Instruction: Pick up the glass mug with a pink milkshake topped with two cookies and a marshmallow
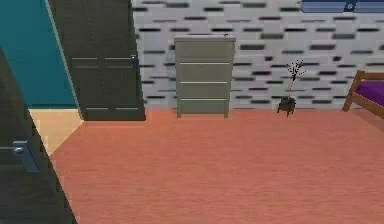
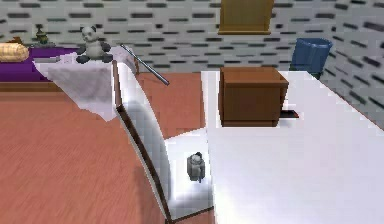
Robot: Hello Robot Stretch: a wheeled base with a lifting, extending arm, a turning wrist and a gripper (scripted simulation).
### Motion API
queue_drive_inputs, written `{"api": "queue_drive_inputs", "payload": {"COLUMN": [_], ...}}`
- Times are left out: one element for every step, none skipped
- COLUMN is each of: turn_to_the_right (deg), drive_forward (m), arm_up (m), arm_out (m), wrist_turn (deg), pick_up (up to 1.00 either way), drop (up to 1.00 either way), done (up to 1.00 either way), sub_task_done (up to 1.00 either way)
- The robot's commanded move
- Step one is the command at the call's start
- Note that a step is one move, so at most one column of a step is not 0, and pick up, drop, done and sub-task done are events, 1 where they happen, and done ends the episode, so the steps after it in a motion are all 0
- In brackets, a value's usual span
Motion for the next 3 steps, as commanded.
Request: {"api": "queue_drive_inputs", "payload": {"turn_to_the_right": [0.0, 0.0, 0.0], "drive_forward": [0.00, 0.00, 0.00], "arm_up": [0.50, 0.02, 0.00], "arm_out": [0.00, 0.00, 0.50], "wrist_turn": [0.0, 0.0, 0.0], "pick_up": [0.00, 0.00, 0.00], "drop": [0.00, 0.00, 0.00], "done": [0.00, 0.00, 0.00], "sub_task_done": [0.00, 0.00, 0.00]}}
